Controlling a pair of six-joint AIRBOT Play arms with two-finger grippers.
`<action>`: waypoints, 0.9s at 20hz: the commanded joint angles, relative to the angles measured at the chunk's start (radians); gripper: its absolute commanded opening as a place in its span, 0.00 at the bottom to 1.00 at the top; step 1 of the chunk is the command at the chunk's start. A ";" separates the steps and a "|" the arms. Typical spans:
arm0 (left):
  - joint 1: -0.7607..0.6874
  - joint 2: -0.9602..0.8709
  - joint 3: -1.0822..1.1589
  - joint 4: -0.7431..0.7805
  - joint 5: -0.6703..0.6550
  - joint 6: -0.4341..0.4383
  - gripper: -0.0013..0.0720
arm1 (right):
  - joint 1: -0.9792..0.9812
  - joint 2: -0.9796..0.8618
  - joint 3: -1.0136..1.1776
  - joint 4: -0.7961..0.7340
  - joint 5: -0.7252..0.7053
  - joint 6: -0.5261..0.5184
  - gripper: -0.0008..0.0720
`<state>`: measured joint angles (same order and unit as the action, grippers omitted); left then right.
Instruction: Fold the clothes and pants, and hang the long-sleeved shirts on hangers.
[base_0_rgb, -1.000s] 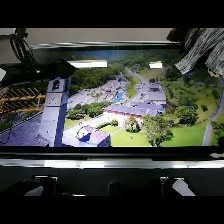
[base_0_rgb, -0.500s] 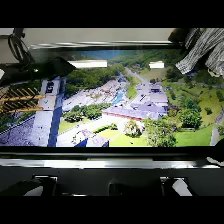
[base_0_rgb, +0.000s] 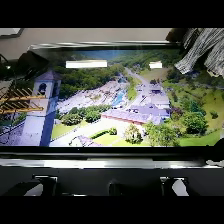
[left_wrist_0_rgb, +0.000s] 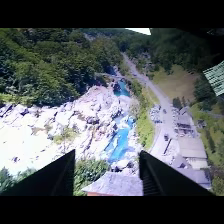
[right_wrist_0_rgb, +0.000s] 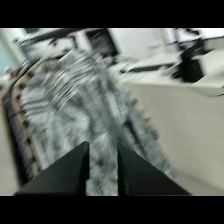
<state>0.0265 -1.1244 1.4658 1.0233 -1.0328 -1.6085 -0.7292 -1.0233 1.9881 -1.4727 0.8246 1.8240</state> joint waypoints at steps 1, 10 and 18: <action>0.018 0.017 0.000 0.113 -0.125 -0.007 0.37 | 0.290 -0.113 0.000 0.269 0.181 -0.359 0.21; -0.010 0.209 -0.182 0.354 -0.256 0.180 0.06 | 0.767 -0.100 -0.524 0.120 0.560 -0.498 0.09; -0.010 0.285 -0.299 0.381 -0.171 0.180 0.21 | 0.767 -0.003 -0.768 0.111 0.518 -0.447 0.09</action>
<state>0.0174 -0.8543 1.1866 1.3884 -1.2167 -1.4322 0.0311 -1.0405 1.2625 -1.3575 1.3487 1.3651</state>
